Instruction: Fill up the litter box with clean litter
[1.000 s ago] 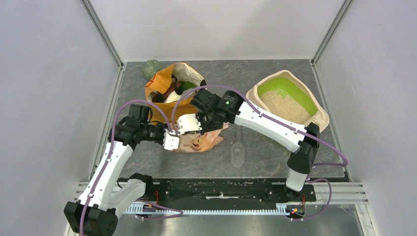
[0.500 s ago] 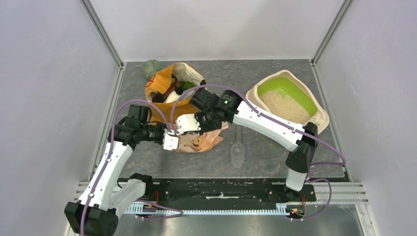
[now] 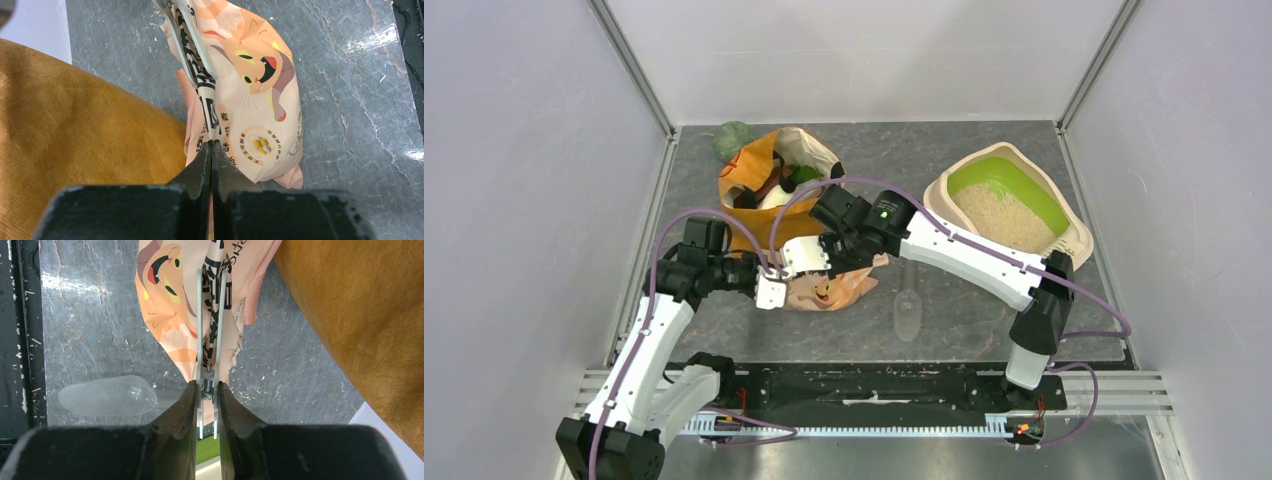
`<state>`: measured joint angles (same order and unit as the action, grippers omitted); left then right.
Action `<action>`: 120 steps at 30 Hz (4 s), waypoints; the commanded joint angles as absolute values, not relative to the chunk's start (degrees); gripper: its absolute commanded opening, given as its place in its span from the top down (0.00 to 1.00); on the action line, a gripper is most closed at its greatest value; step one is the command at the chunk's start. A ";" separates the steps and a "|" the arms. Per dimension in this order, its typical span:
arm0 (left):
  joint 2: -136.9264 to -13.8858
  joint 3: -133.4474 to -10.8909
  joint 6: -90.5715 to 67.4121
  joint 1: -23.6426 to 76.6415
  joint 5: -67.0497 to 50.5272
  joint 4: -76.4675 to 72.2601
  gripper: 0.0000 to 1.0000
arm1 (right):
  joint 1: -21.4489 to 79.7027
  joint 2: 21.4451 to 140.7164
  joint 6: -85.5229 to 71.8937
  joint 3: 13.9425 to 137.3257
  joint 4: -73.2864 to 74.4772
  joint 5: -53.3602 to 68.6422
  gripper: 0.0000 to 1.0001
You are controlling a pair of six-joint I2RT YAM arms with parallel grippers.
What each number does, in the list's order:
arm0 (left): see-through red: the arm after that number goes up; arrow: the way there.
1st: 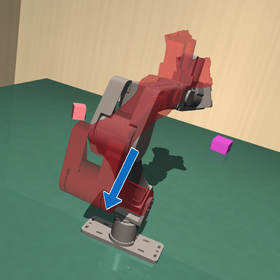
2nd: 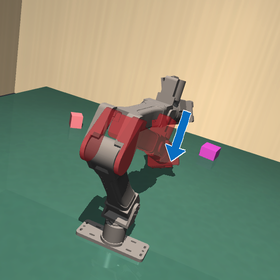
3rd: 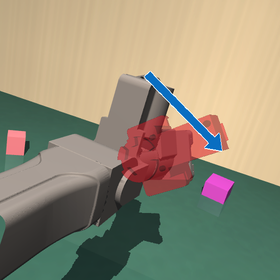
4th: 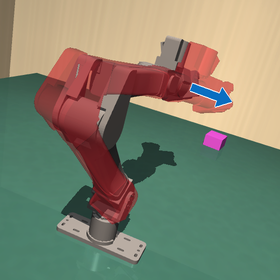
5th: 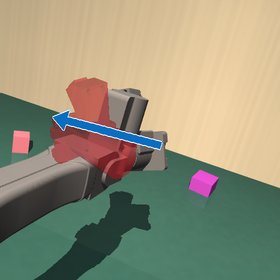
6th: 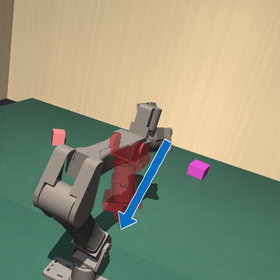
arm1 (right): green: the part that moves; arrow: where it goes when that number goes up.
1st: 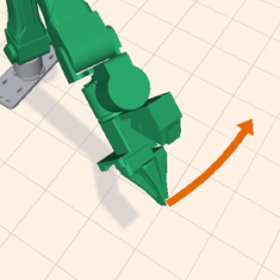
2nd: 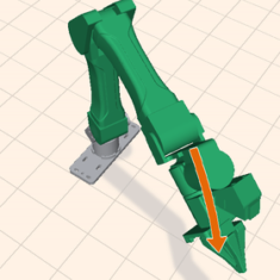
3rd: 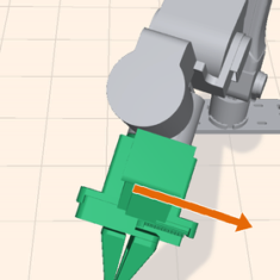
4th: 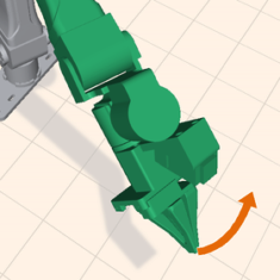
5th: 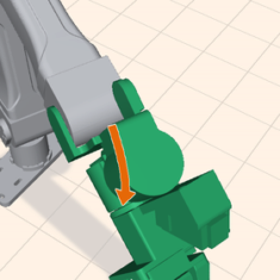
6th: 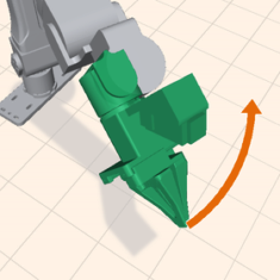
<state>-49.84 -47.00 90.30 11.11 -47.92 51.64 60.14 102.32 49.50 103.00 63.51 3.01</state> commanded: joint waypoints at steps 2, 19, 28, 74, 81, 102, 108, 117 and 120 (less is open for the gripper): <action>-48.72 -48.25 91.79 11.95 -51.49 48.02 0.98 | 59.71 101.94 46.51 100.51 56.90 3.33 1.00; -46.93 -48.70 87.89 11.95 -53.47 45.22 0.98 | 58.54 100.45 43.96 97.47 53.54 5.39 1.00; -47.09 -47.90 89.28 11.95 -52.84 45.18 0.98 | 58.06 99.29 42.54 97.67 53.61 5.69 0.69; -49.97 -62.44 71.19 18.92 -48.69 46.23 0.43 | 25.64 69.60 48.89 39.05 -13.13 48.47 0.29; -52.39 -63.43 71.61 21.06 -46.87 46.23 0.44 | 25.64 73.72 52.10 41.01 -10.63 53.37 0.30; -55.46 -60.77 43.64 33.93 -31.54 32.52 0.35 | 28.40 80.47 56.34 40.59 -12.76 53.18 0.42; -56.89 -60.85 45.22 34.36 -32.71 34.10 0.35 | 29.55 82.24 57.39 42.00 -12.76 52.25 0.45; -58.46 -59.78 43.76 38.08 -31.19 34.10 0.35 | 29.61 81.85 58.17 42.00 -12.65 52.52 1.00; -59.13 -58.16 41.44 40.07 -27.98 30.98 0.35 | 29.66 81.15 56.87 42.52 -13.39 52.34 1.00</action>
